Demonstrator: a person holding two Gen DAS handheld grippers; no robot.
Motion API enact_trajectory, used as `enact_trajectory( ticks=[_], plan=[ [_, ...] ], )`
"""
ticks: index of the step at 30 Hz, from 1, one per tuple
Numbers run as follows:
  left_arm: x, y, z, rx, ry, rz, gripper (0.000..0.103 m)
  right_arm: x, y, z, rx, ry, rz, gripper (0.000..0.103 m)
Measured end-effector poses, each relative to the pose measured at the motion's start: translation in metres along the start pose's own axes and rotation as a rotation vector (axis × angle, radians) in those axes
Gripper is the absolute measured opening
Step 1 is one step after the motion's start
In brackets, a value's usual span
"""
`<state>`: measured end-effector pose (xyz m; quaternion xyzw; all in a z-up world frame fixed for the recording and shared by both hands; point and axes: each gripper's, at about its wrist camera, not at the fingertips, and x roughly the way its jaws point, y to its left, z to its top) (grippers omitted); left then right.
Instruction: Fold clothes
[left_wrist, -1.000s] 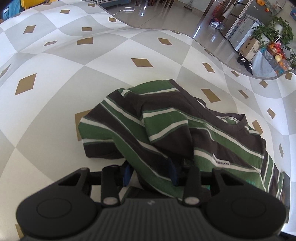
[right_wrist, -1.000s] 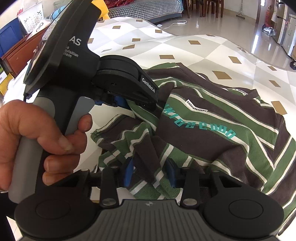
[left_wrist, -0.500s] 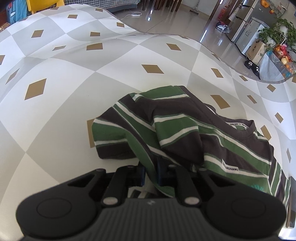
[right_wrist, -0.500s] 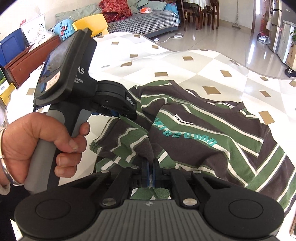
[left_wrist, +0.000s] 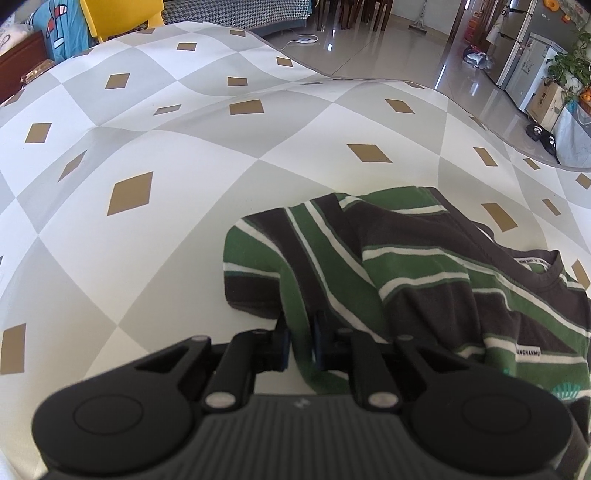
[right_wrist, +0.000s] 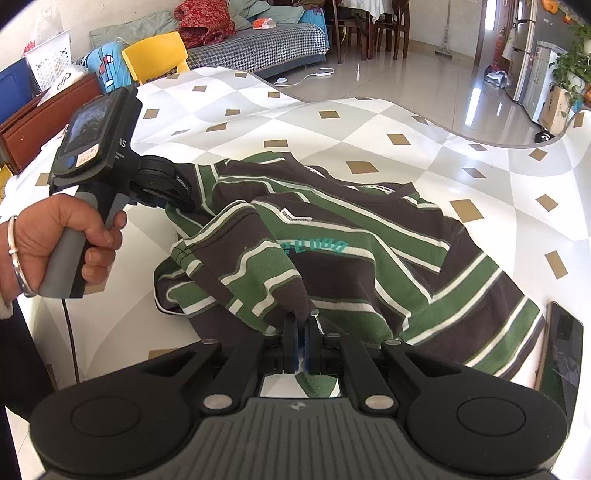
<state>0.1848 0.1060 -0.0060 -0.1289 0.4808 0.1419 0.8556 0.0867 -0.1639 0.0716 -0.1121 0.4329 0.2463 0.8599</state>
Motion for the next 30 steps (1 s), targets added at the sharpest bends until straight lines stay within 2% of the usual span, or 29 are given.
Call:
enact_trajectory(
  ticks=[5, 8, 12, 16, 18, 21, 23, 26, 30],
  plan=[
    [-0.004, 0.012, -0.002, 0.003, 0.012, 0.037, 0.012, -0.002, -0.007, -0.013, -0.019, 0.032, -0.029, 0.004],
    [-0.007, 0.023, -0.002, -0.012, 0.032, 0.044, 0.013, -0.001, -0.010, -0.024, -0.042, 0.071, -0.079, 0.004],
    [-0.007, 0.035, -0.002, 0.001, 0.014, 0.093, 0.014, -0.001, -0.018, -0.033, -0.044, 0.108, -0.127, 0.004],
    [-0.007, 0.043, -0.001, 0.002, 0.006, 0.113, 0.021, -0.007, -0.021, -0.037, -0.054, 0.115, -0.170, 0.005],
    [-0.008, 0.044, -0.001, 0.003, 0.009, 0.109, 0.022, -0.015, -0.022, -0.037, -0.037, 0.101, -0.160, 0.012],
    [-0.016, 0.048, -0.001, -0.044, 0.017, 0.052, 0.024, -0.027, -0.023, -0.034, -0.011, 0.057, -0.146, 0.021],
    [-0.029, 0.049, -0.002, -0.067, -0.003, 0.019, 0.034, -0.034, -0.021, -0.029, 0.004, 0.020, -0.133, 0.025],
    [-0.052, 0.043, -0.006, -0.045, -0.055, -0.011, 0.045, -0.039, -0.016, -0.023, 0.028, -0.020, -0.090, 0.028],
    [-0.067, 0.030, -0.024, -0.008, -0.042, -0.092, 0.047, -0.037, 0.000, -0.016, -0.007, -0.059, -0.035, 0.034]
  ],
)
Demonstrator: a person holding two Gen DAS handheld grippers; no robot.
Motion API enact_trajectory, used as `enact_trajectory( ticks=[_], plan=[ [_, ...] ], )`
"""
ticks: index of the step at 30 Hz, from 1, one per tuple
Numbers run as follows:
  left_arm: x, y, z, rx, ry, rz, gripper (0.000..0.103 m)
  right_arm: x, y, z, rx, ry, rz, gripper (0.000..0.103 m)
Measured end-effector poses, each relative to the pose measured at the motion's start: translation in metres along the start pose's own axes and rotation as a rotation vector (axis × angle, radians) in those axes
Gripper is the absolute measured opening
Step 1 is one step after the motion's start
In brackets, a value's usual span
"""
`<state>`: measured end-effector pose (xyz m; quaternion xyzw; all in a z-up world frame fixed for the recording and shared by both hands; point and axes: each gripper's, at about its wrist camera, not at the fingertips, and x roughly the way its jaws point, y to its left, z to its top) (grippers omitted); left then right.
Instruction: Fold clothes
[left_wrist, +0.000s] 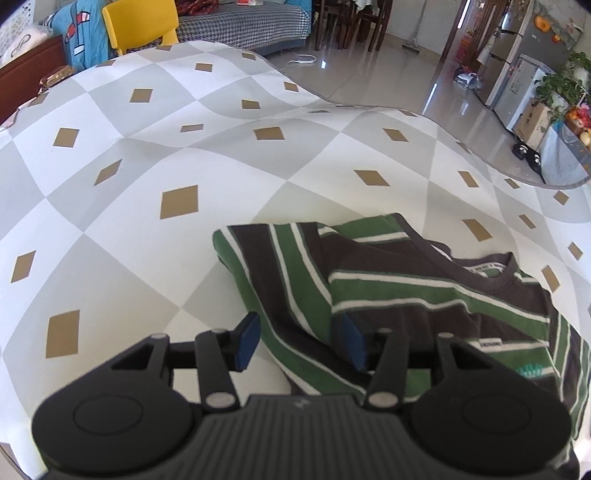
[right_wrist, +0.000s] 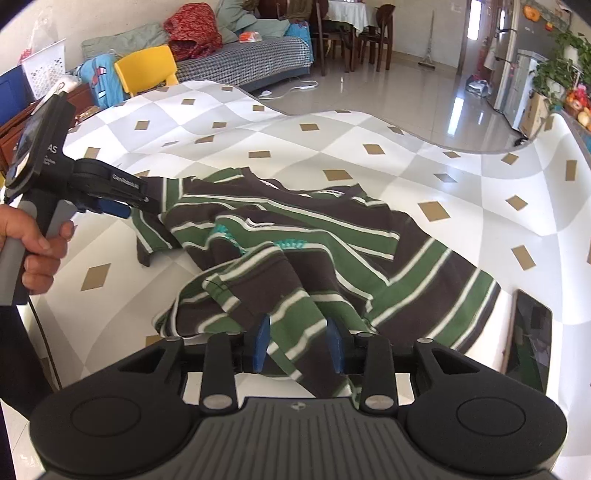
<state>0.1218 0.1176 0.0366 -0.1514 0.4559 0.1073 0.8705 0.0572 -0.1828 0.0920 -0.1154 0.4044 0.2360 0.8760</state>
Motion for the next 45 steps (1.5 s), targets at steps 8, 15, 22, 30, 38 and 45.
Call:
enact_trajectory(
  ticks=[8, 15, 22, 30, 38, 45],
  plan=[
    [0.010, -0.028, -0.041, 0.055, 0.107, -0.093, 0.051, 0.021, 0.038, 0.004, -0.117, 0.005, 0.078, 0.042],
    [0.015, -0.041, -0.054, 0.047, 0.128, -0.135, 0.051, 0.041, 0.049, 0.003, -0.178, 0.005, 0.026, 0.043],
    [0.023, -0.046, -0.049, 0.015, 0.115, -0.154, 0.059, 0.051, 0.037, 0.009, -0.098, -0.017, -0.001, 0.043],
    [0.035, -0.056, -0.047, 0.018, 0.087, -0.153, 0.064, 0.056, 0.035, 0.005, -0.100, 0.001, -0.020, 0.011],
    [0.044, -0.062, -0.039, 0.062, 0.040, -0.076, 0.064, 0.029, 0.021, 0.003, -0.066, -0.026, 0.029, 0.007],
    [0.057, -0.053, -0.023, 0.048, -0.003, 0.009, 0.065, 0.000, 0.026, -0.014, -0.127, -0.018, 0.086, 0.007]
  ],
)
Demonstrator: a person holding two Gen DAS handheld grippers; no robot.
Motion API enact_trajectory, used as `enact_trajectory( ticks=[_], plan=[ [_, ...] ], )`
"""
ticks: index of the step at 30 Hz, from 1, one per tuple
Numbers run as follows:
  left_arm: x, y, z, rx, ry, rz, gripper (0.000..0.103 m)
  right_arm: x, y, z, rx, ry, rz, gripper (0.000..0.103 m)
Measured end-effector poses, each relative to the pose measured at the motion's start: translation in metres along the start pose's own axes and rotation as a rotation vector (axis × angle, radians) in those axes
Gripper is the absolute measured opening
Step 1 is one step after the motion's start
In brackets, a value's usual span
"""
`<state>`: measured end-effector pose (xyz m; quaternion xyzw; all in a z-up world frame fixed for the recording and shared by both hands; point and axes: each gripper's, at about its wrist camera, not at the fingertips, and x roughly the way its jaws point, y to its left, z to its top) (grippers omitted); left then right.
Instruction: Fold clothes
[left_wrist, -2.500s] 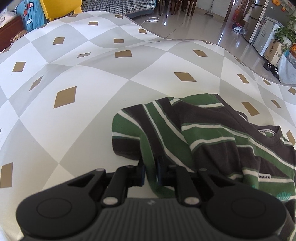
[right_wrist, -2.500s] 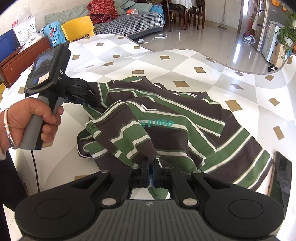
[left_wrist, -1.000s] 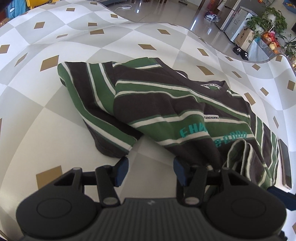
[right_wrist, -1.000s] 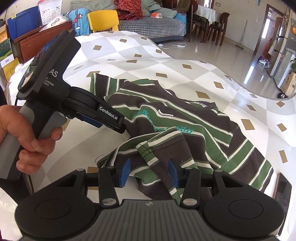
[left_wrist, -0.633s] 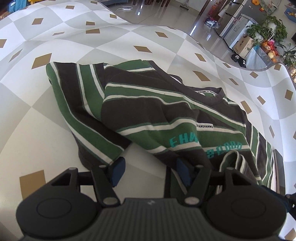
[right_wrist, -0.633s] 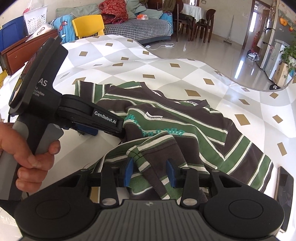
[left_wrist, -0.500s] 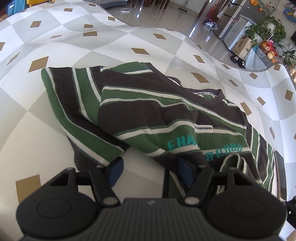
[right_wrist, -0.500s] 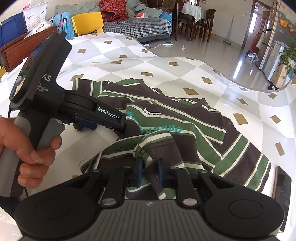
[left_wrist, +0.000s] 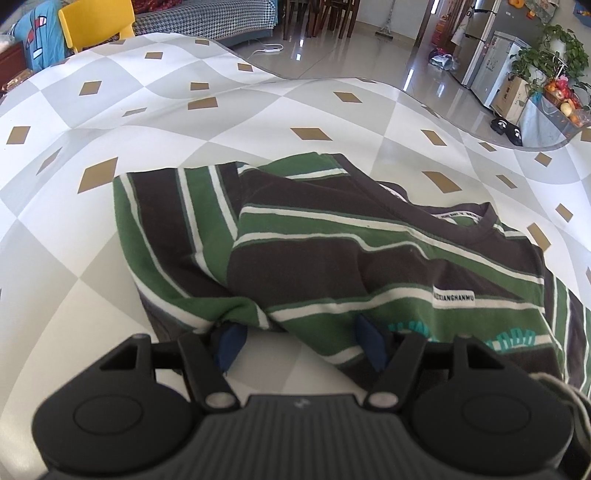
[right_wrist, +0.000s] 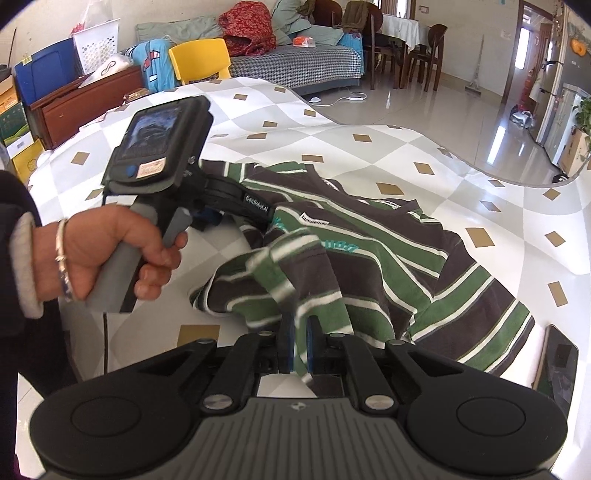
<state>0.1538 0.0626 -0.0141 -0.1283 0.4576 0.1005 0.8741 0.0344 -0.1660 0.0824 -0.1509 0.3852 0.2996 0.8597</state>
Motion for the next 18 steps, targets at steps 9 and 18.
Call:
enact_trajectory(
  ticks=[9, 18],
  plan=[
    [0.004, 0.023, 0.016, -0.102, 0.004, 0.047, 0.064, -0.007, 0.003, -0.028, -0.039, 0.050, 0.001, 0.007],
    [-0.033, 0.015, 0.003, -0.028, 0.040, -0.060, 0.066, -0.001, 0.013, -0.010, -0.079, -0.016, -0.011, 0.023]
  ],
)
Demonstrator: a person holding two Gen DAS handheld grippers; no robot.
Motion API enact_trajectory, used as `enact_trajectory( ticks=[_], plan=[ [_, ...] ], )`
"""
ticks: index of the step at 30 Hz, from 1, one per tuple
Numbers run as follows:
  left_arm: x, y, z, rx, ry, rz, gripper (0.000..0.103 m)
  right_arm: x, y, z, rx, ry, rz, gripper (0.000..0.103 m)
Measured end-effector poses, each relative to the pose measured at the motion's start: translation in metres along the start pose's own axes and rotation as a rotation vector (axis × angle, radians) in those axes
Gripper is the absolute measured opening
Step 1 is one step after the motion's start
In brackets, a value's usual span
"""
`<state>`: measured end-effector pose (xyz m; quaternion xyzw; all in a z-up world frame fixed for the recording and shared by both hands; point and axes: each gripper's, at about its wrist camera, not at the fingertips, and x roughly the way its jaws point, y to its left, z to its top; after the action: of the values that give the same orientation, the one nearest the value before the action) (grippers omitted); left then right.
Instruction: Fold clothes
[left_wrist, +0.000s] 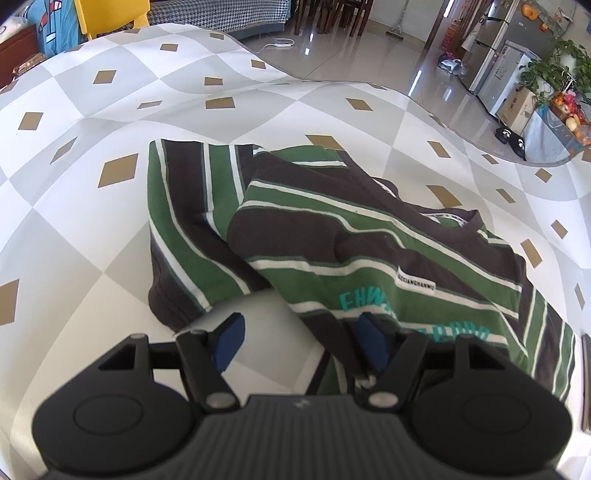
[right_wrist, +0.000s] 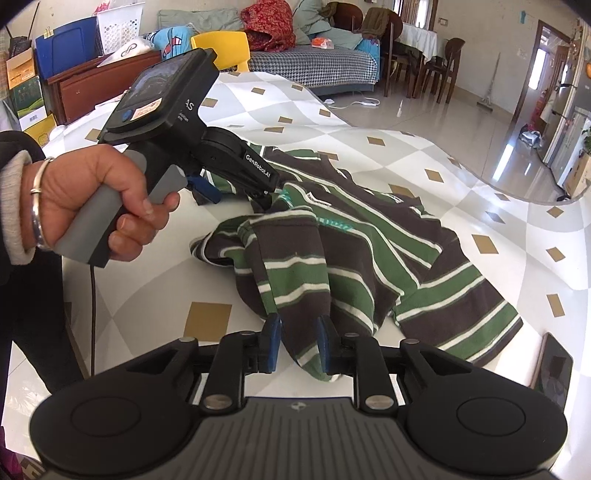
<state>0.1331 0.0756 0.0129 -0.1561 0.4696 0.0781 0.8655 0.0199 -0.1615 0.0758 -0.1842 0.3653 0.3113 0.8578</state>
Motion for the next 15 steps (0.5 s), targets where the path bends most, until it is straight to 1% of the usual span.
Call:
enact_trajectory(
  ticks=[1, 5, 9, 11, 15],
  plan=[
    [-0.005, 0.001, -0.002, 0.008, 0.003, -0.009, 0.068, 0.002, 0.002, 0.002, -0.001, -0.006, 0.001, 0.025],
    [-0.022, 0.011, -0.012, 0.026, 0.007, -0.032, 0.073, 0.012, 0.008, 0.012, -0.012, -0.013, 0.003, 0.028],
    [-0.035, 0.025, -0.026, 0.033, 0.022, -0.033, 0.074, 0.023, 0.017, 0.020, -0.026, -0.020, 0.011, 0.033],
    [-0.040, 0.031, -0.033, 0.043, 0.031, -0.041, 0.074, 0.029, 0.021, 0.025, -0.033, -0.023, 0.014, 0.033],
    [-0.048, 0.037, -0.047, 0.099, 0.038, -0.036, 0.076, 0.040, 0.027, 0.032, -0.048, -0.018, 0.015, 0.038]
  ],
)
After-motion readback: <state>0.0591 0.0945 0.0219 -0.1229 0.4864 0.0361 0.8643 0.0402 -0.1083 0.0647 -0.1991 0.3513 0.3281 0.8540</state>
